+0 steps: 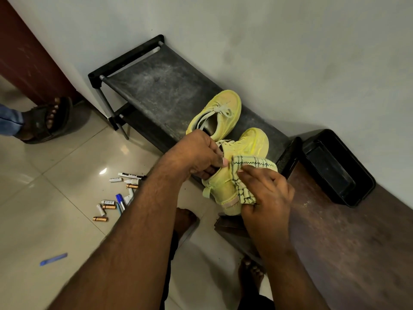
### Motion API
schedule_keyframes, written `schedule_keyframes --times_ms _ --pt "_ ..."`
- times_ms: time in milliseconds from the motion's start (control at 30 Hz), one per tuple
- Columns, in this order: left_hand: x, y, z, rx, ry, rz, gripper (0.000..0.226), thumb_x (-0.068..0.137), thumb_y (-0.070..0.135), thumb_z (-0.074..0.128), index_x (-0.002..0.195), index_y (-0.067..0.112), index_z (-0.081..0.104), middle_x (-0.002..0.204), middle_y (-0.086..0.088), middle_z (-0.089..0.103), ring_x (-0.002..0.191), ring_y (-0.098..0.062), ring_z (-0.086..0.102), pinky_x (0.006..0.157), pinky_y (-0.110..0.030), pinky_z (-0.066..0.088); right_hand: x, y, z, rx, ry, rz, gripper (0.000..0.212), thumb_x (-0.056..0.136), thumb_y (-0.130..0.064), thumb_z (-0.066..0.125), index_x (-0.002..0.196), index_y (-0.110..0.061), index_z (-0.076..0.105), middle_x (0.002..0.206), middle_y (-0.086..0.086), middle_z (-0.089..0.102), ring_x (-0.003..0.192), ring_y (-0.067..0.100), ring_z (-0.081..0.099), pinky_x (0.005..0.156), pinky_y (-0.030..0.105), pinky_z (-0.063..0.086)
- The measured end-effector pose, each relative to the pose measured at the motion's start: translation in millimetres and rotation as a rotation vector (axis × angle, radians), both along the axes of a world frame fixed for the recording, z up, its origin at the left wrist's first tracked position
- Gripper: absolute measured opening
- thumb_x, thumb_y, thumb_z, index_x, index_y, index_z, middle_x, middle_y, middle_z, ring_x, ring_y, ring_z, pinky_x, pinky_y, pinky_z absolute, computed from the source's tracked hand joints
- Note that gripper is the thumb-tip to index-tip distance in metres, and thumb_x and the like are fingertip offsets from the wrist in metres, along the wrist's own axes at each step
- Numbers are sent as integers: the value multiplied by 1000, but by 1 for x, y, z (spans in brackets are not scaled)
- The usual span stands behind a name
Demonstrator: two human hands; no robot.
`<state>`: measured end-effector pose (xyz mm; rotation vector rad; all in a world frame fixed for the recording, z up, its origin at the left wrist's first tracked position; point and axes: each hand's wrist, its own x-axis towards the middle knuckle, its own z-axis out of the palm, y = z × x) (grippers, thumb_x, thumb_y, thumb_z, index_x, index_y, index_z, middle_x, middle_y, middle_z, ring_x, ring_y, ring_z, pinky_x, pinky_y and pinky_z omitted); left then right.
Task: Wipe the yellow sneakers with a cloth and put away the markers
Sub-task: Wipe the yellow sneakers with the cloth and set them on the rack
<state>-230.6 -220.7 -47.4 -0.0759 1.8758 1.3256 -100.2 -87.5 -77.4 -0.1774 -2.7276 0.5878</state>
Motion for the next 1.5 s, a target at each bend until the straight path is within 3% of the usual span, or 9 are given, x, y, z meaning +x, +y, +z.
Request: schedule_keyframes --times_ms 167,367,500,600,733,1200,1267,1400,1500 --pt "-1 1 -1 -44 66 8 10 81 5 74 87 -3 70 78 -18 69 68 -25 64 72 -49 60 1 -17 3 77 103 211 30 58 -7 73 86 -17 74 101 -10 71 103 19 53 86 36 28" --pt "-1 2 -2 -84 110 23 10 80 8 76 85 1 71 84 -17 71 74 -27 66 73 -44 60 1 -25 8 107 25 357 28 57 -12 74 84 -19 73 98 -12 70 90 18 53 75 34 29" --pt "3 7 -1 -88 125 10 14 81 11 75 91 3 71 87 -16 71 81 -31 69 79 -47 59 1 -13 15 54 -42 143 35 64 -17 51 91 -12 73 96 0 68 83 24 52 71 35 41" --pt "4 9 -2 -94 147 12 14 81 13 76 92 5 71 87 -11 72 88 -29 70 83 -45 58 5 -15 21 41 -94 -35 37 66 -10 61 102 -9 72 99 6 61 88 23 51 68 36 47" --pt "5 11 -3 -117 161 11 18 82 15 75 97 5 70 91 -9 70 96 -27 67 88 -42 56 13 -37 14 76 -111 61 48 58 1 80 105 -3 70 95 9 62 83 26 53 64 30 41" --pt "4 14 -4 -92 134 -44 26 84 12 71 104 -3 66 101 -20 71 98 -35 68 85 -48 57 2 -32 13 29 -110 -77 37 64 -1 77 100 -2 71 90 11 59 79 29 56 58 39 51" --pt "5 15 -3 -106 156 -62 27 86 12 68 108 -3 66 106 -20 70 100 -35 68 85 -42 57 -1 -23 16 -1 -94 -104 39 65 0 74 104 -2 70 90 11 58 80 29 56 61 40 52" --pt "2 13 -4 -128 178 -36 28 86 12 65 110 -1 67 112 -20 69 105 -34 65 87 -38 55 13 -42 13 55 -92 51 35 59 0 79 93 -2 72 86 8 61 74 22 54 56 22 40" --pt "2 13 -6 -113 155 -4 28 85 13 68 110 0 67 111 -19 69 105 -34 65 88 -39 55 17 -45 7 59 -103 95 42 52 2 80 93 -3 72 86 8 62 75 28 56 58 31 47"
